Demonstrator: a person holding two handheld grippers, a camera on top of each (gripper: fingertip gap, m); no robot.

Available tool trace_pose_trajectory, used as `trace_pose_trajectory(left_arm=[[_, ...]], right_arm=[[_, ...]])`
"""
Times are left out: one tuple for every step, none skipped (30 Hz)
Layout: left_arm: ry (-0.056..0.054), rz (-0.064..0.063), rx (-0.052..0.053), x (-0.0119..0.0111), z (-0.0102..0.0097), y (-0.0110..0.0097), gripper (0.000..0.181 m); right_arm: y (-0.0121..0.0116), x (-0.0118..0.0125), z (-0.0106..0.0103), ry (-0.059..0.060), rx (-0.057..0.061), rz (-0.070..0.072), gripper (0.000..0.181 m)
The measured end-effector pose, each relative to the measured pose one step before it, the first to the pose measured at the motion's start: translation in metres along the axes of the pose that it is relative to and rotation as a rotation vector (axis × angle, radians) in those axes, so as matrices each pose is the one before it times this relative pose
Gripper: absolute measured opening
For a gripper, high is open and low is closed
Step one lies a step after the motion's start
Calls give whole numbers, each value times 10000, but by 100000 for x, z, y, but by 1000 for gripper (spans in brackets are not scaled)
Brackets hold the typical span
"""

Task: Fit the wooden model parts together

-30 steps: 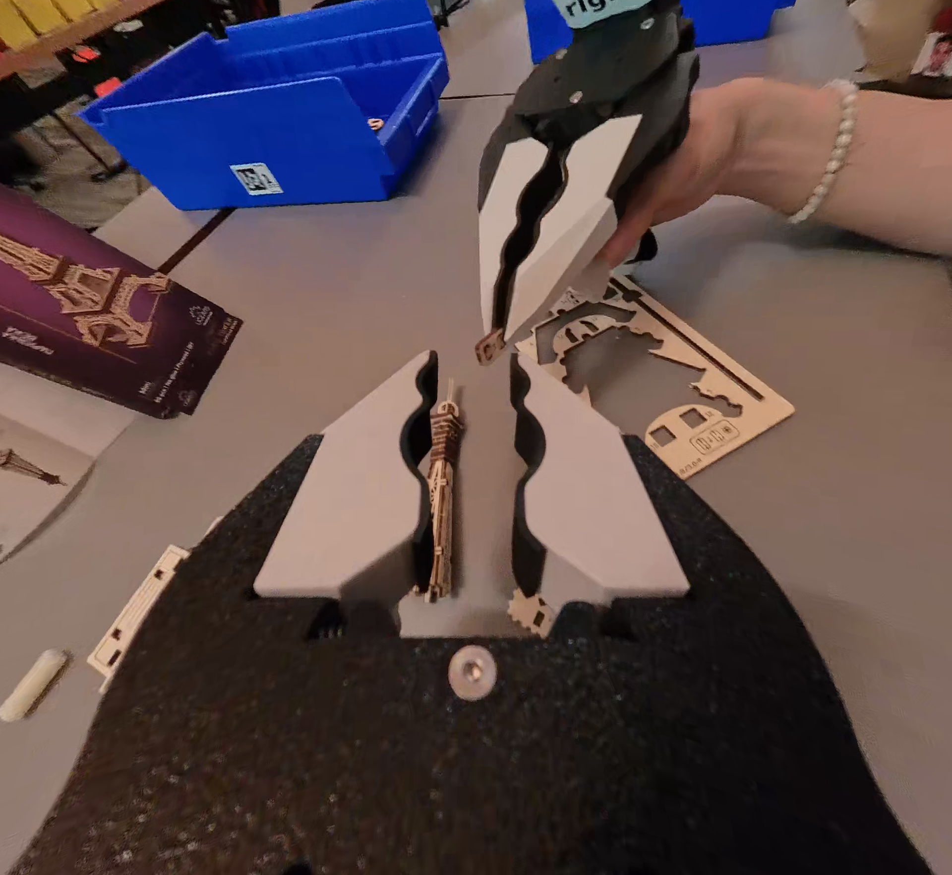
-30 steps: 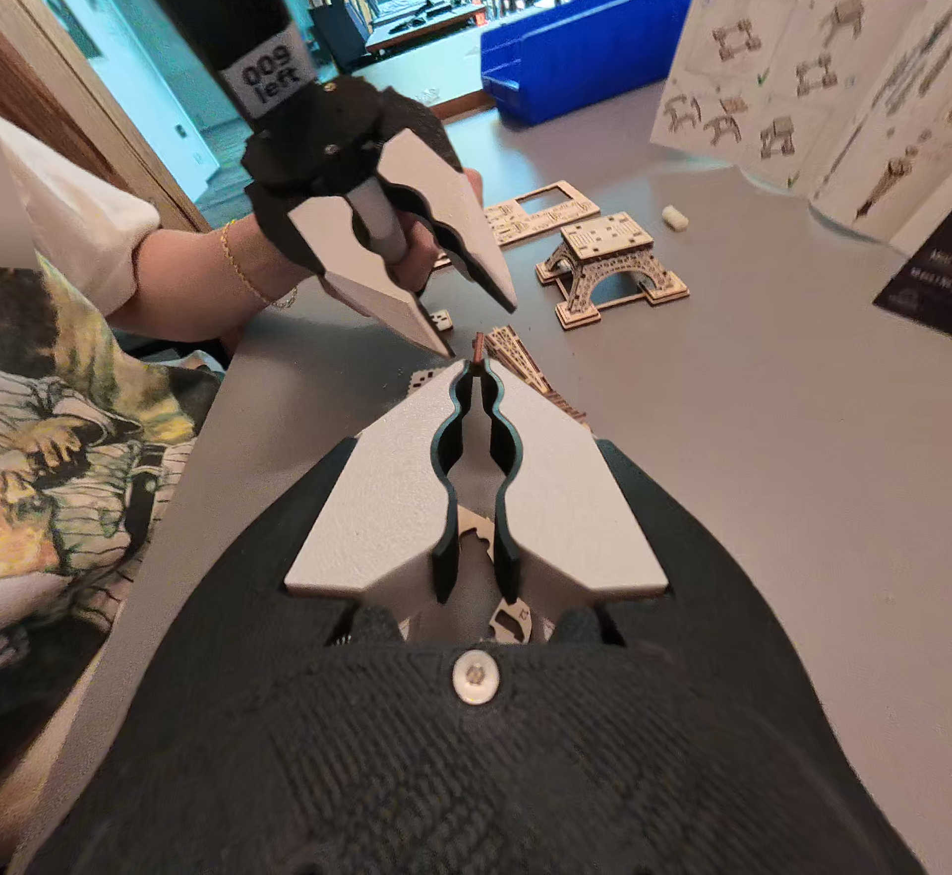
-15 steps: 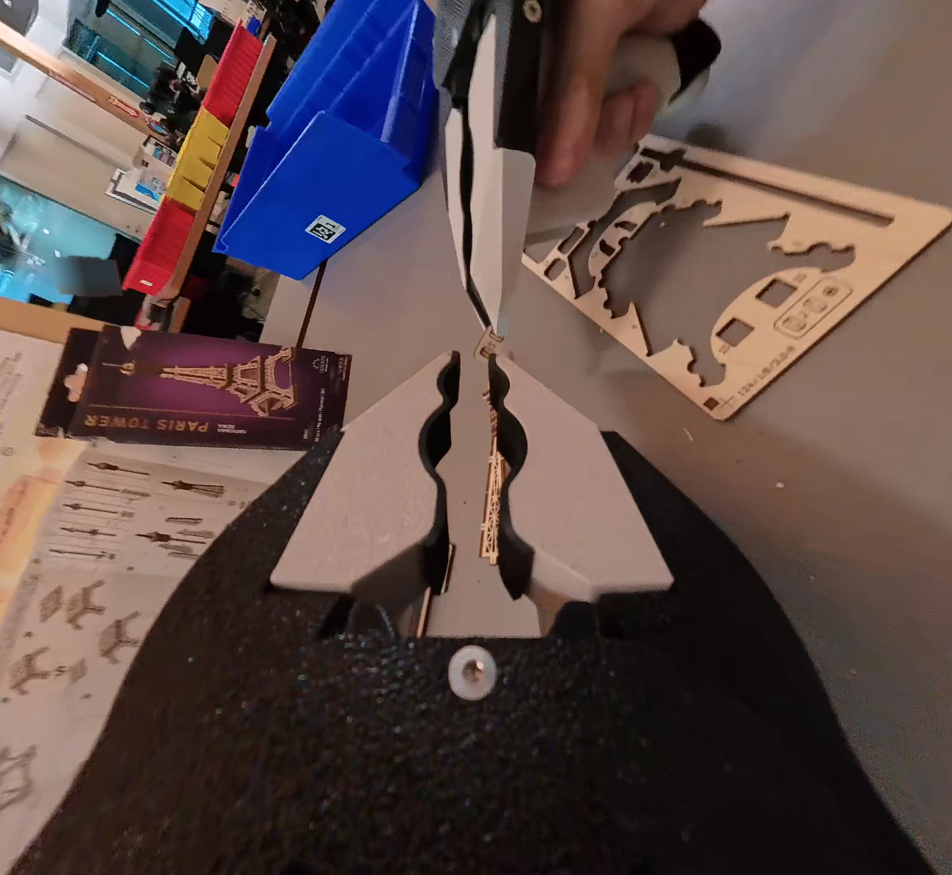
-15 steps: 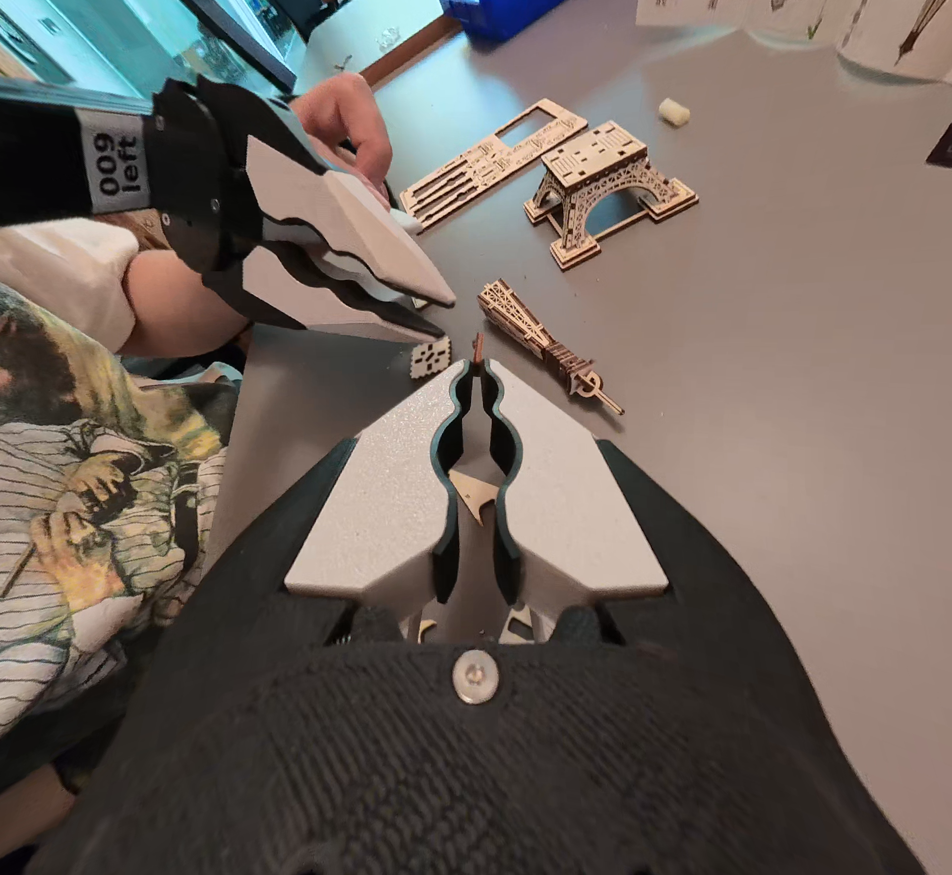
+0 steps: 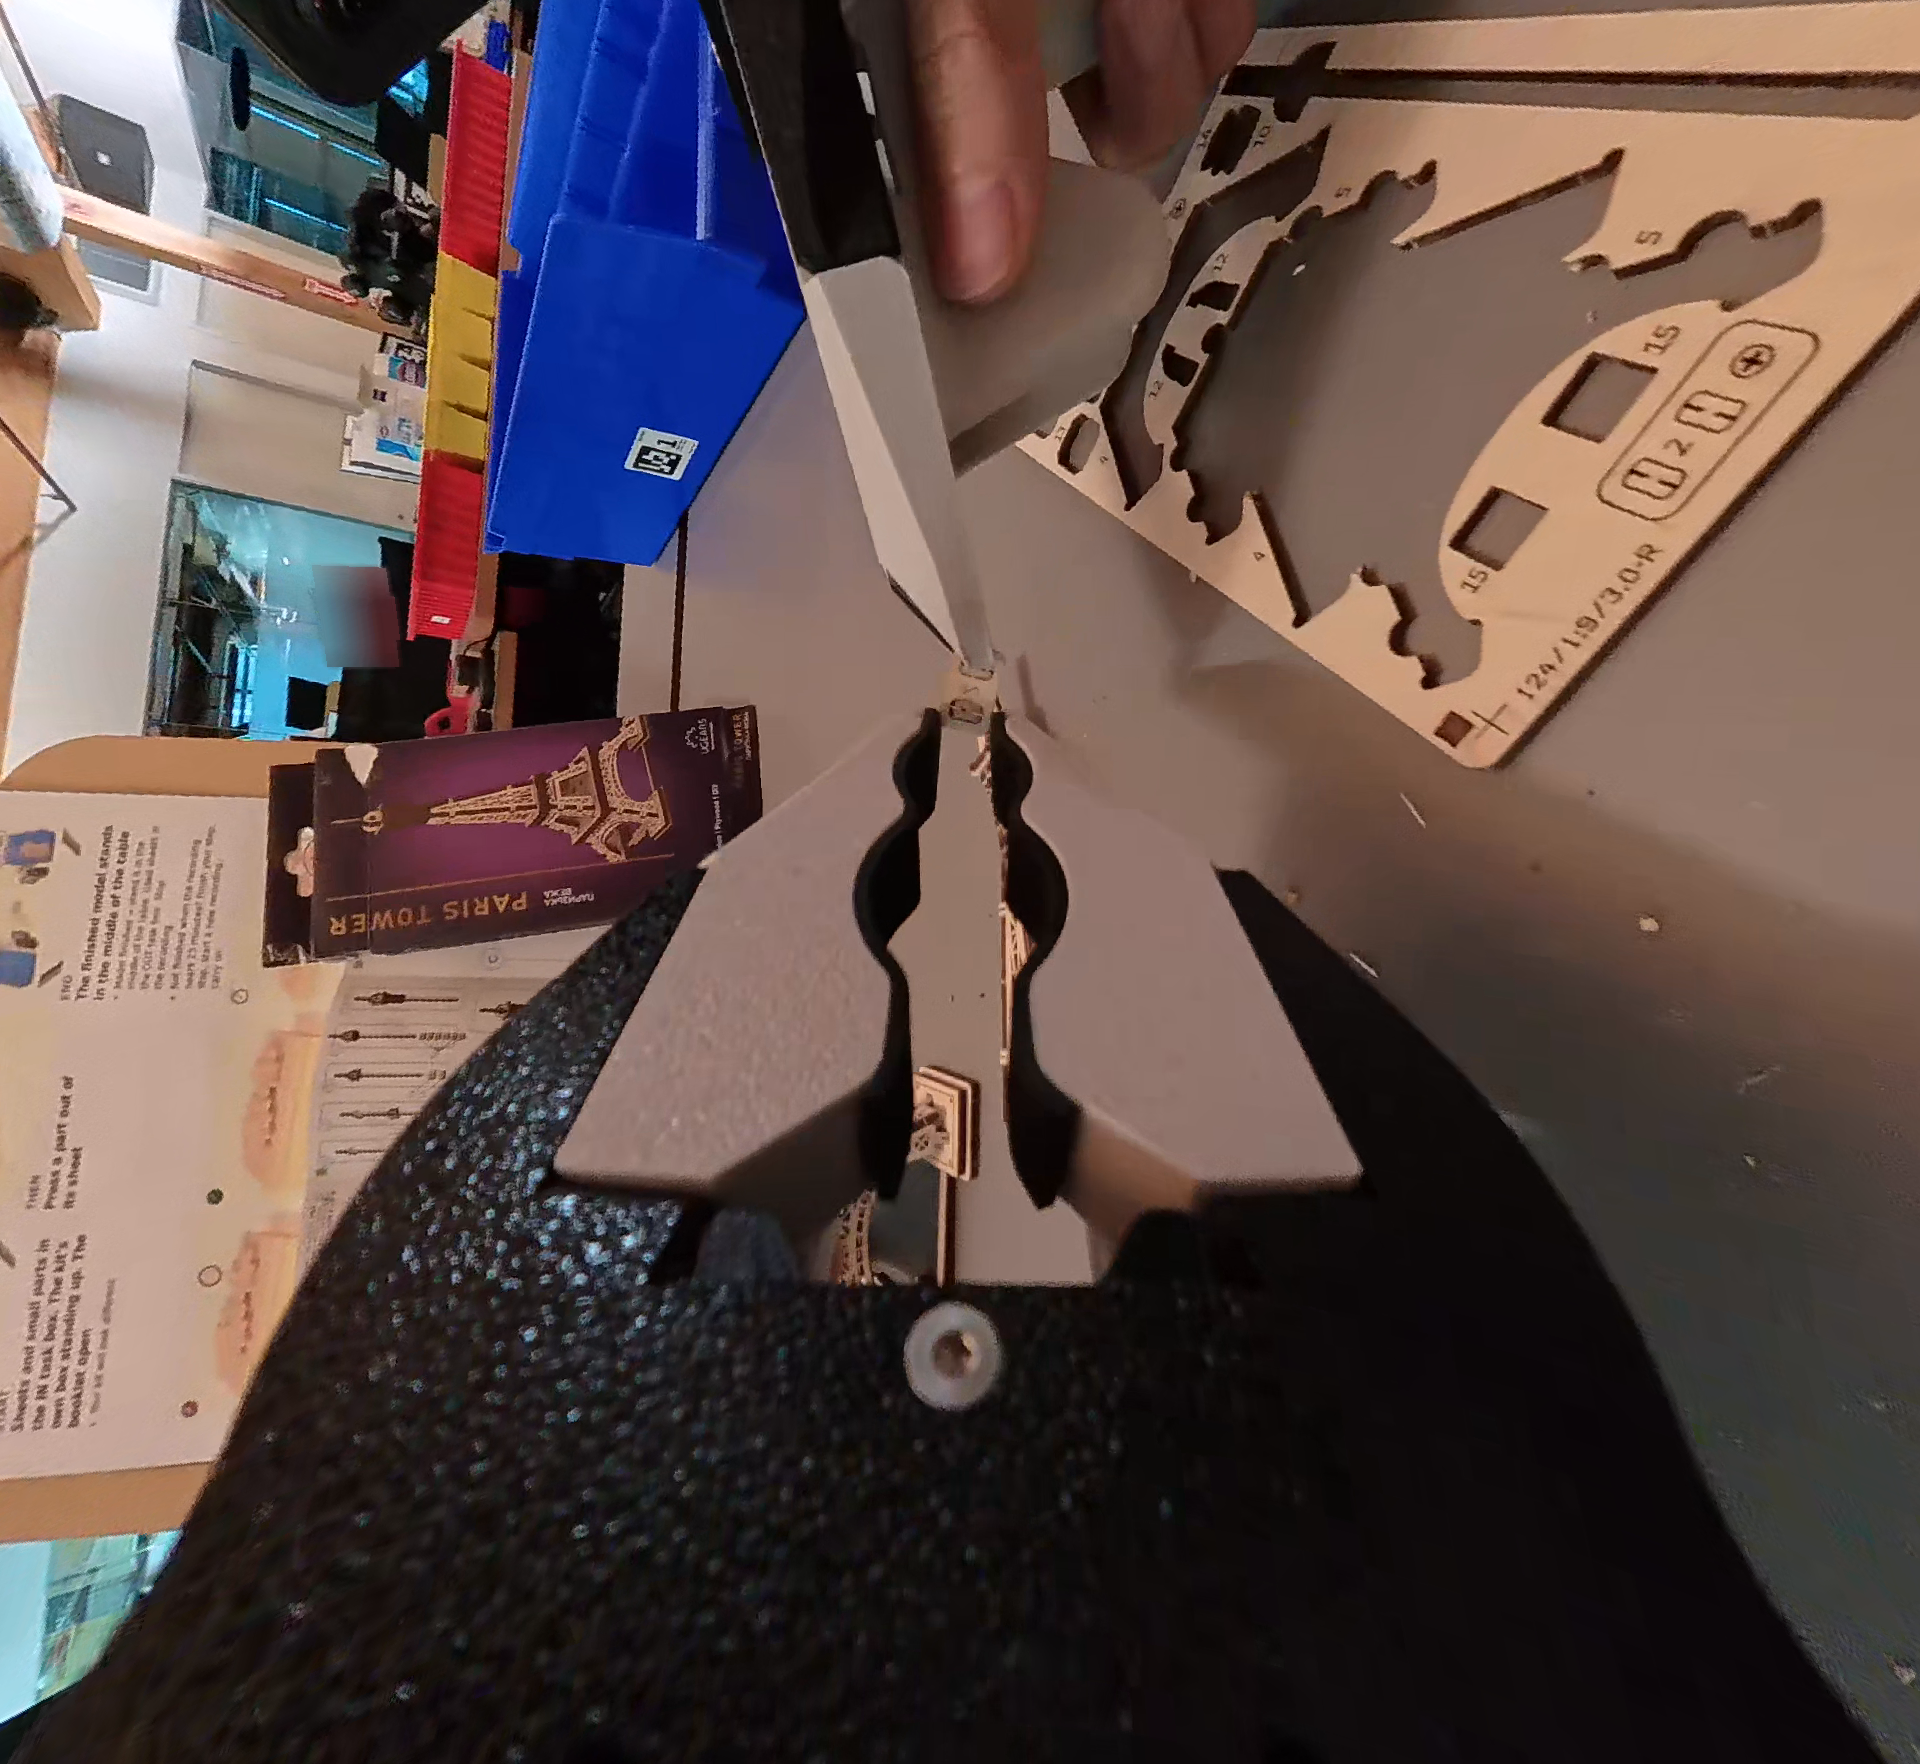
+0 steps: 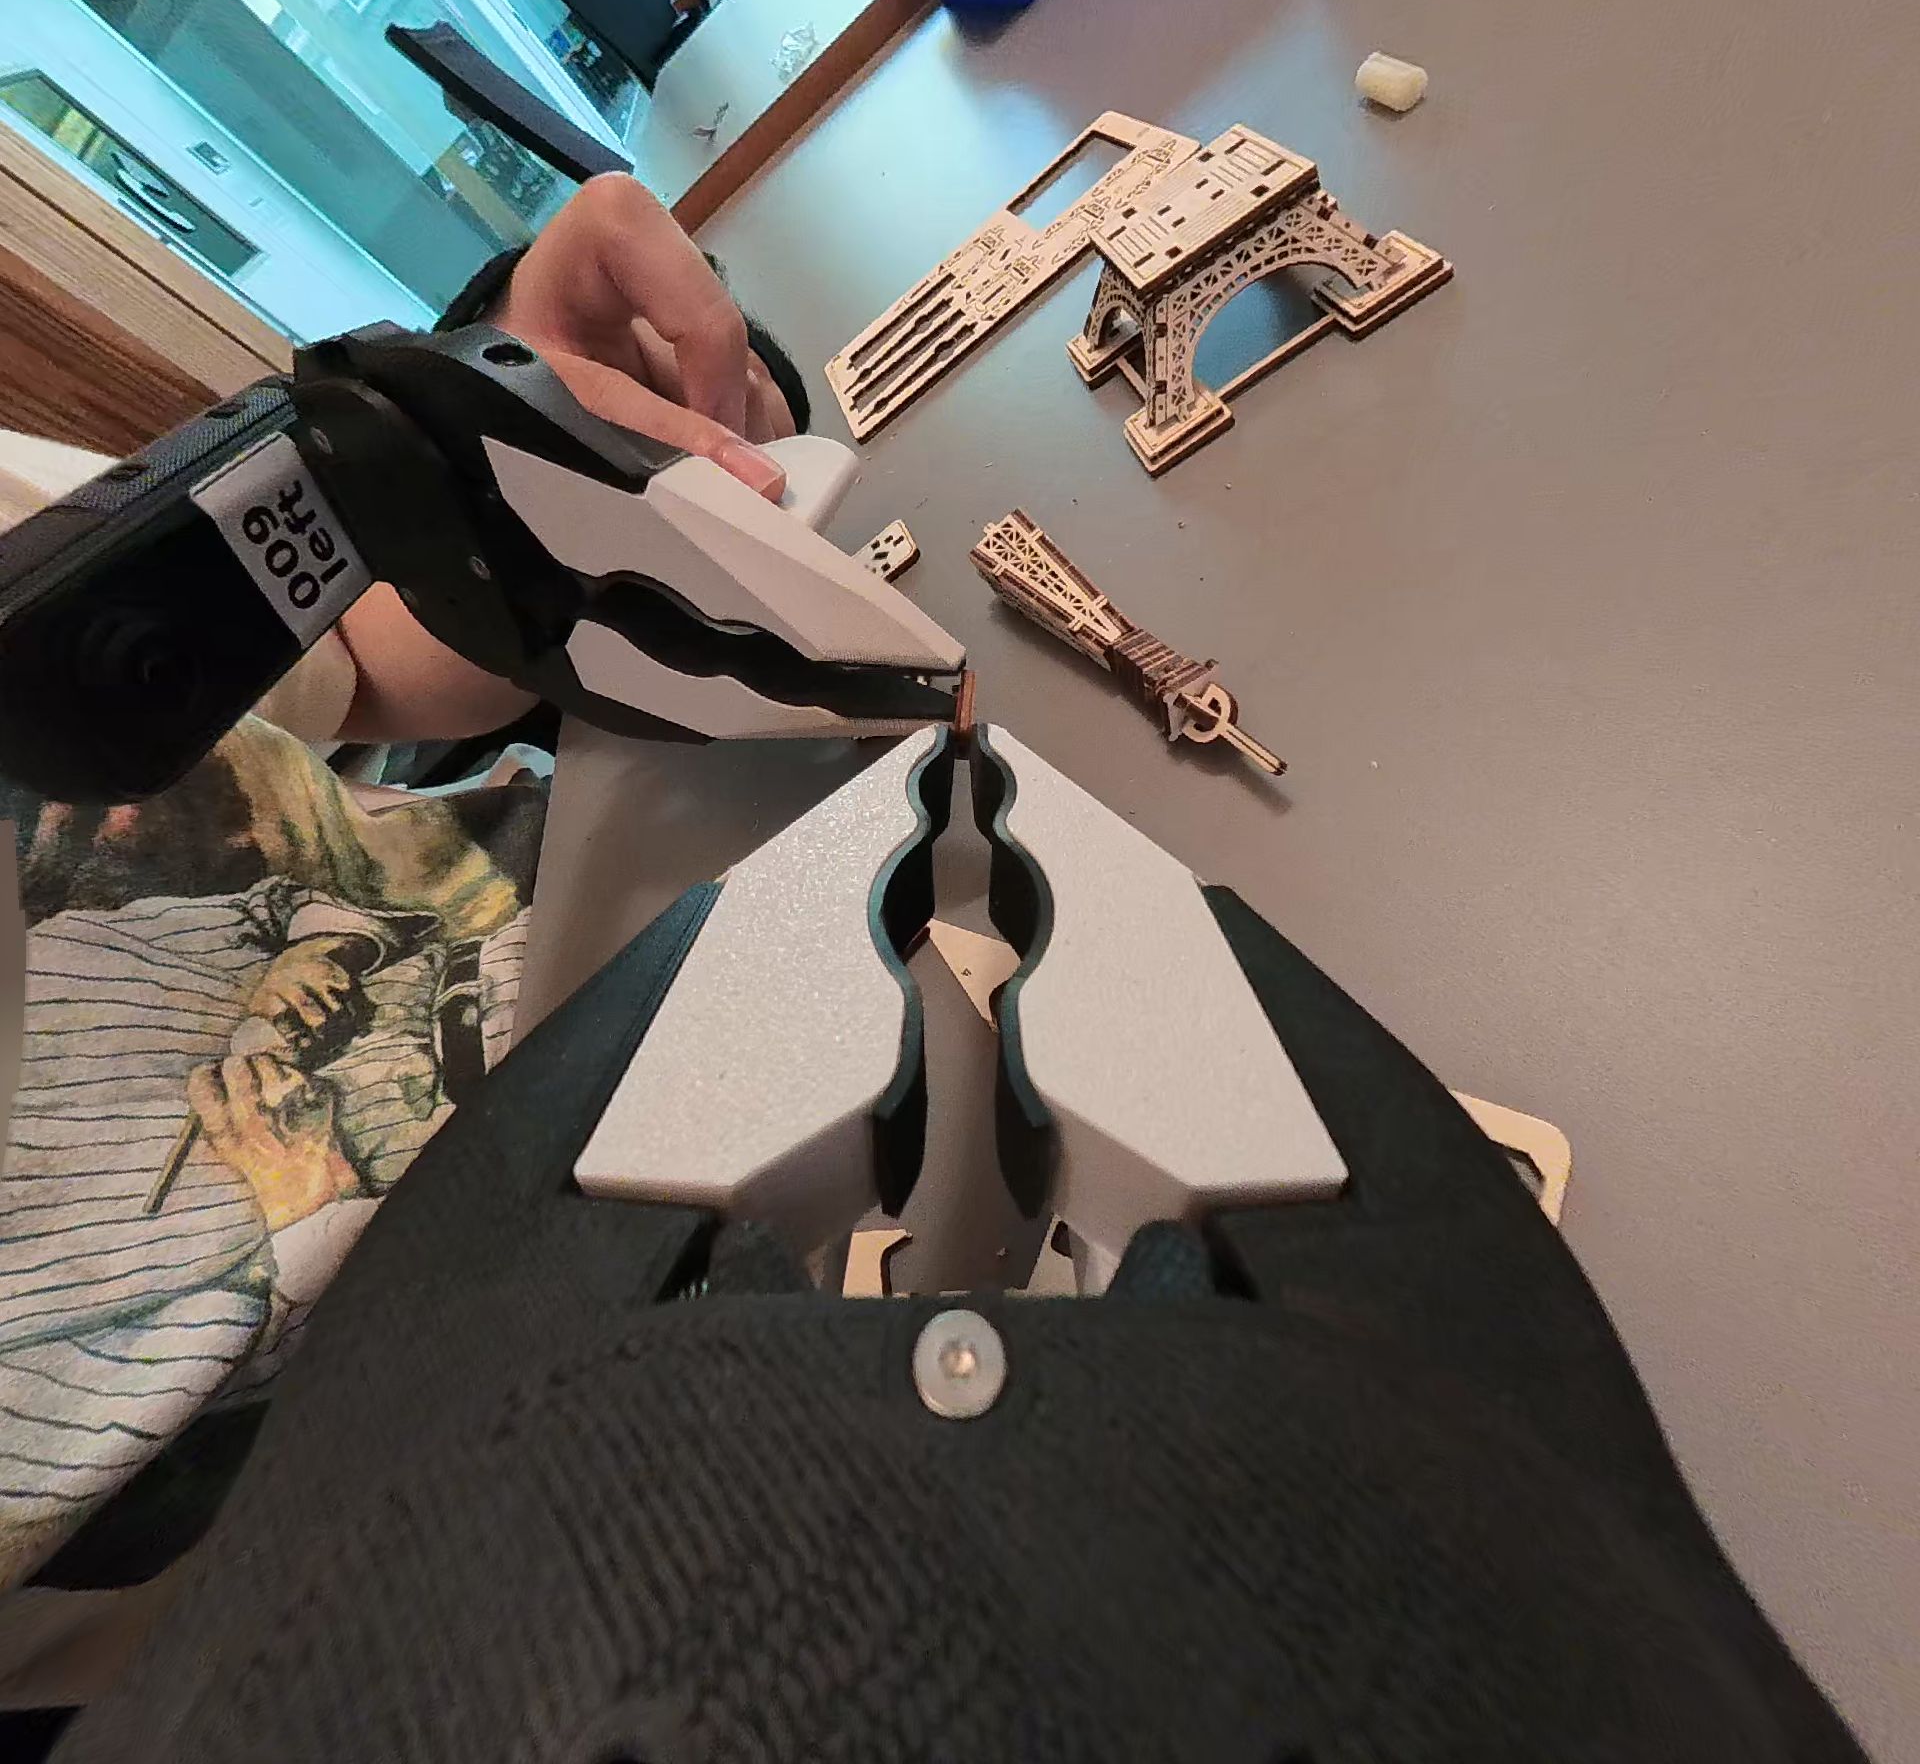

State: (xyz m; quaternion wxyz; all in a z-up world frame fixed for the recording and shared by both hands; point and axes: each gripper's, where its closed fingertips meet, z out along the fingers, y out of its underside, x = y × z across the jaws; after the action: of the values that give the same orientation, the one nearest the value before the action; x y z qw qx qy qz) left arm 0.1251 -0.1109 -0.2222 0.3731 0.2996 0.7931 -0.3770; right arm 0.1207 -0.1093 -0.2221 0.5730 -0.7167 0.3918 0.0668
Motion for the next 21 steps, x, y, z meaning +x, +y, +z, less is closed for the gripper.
trace_pose_trajectory(left_arm=[[-36,47,-4,-21,9,-35,7],[-24,42,3,-3,1,-28,7],[-14,51,-3,-3,9,-17,8],[-6,57,-22,8,32,8,7],[2,54,-29,35,56,39,7],[-20,59,-26,27,59,25,7],[-22,88,-33,36,51,18,6],[-28,120,-29,48,47,2,6],[-28,139,-19,45,21,-30,5],[-42,100,-31,42,44,0,5],[-15,71,-25,57,42,19,5],[-20,74,-13,31,30,13,5],[-7,90,-16,53,20,17,5],[-7,123,-16,43,-5,11,5],[-11,151,-28,46,4,20,5],[8,181,-26,85,6,19,5],[4,202,-30,87,24,22,5],[-27,205,-27,56,18,12,5],[-10,159,-18,63,27,8,5],[0,87,-3,41,20,2,6],[5,28,17,32,8,-14,6]], right_arm=[[-21,9,-14,5,15,-7,1],[-37,-9,-25,-18,29,36,0],[15,-9,-11,-24,-2,29,1],[7,35,-8,6,7,15,1],[16,61,18,8,0,63,1],[47,78,22,11,-1,83,1],[-22,55,7,-8,38,90,0],[18,36,-9,-10,6,40,0],[56,40,4,-3,-16,37,1],[9,26,-19,-23,18,100,1],[46,53,1,0,-19,50,1],[52,37,25,2,-15,13,1],[23,34,13,-5,-4,43,1],[60,20,42,-21,-20,44,1],[20,10,23,-19,-3,41,1],[67,38,38,-6,-25,50,1],[87,41,45,2,-40,48,1],[32,28,40,11,-27,17,1],[37,25,8,26,-26,-4,1],[54,23,23,25,-34,-9,1],[5,12,-1,17,-4,-8,1]])
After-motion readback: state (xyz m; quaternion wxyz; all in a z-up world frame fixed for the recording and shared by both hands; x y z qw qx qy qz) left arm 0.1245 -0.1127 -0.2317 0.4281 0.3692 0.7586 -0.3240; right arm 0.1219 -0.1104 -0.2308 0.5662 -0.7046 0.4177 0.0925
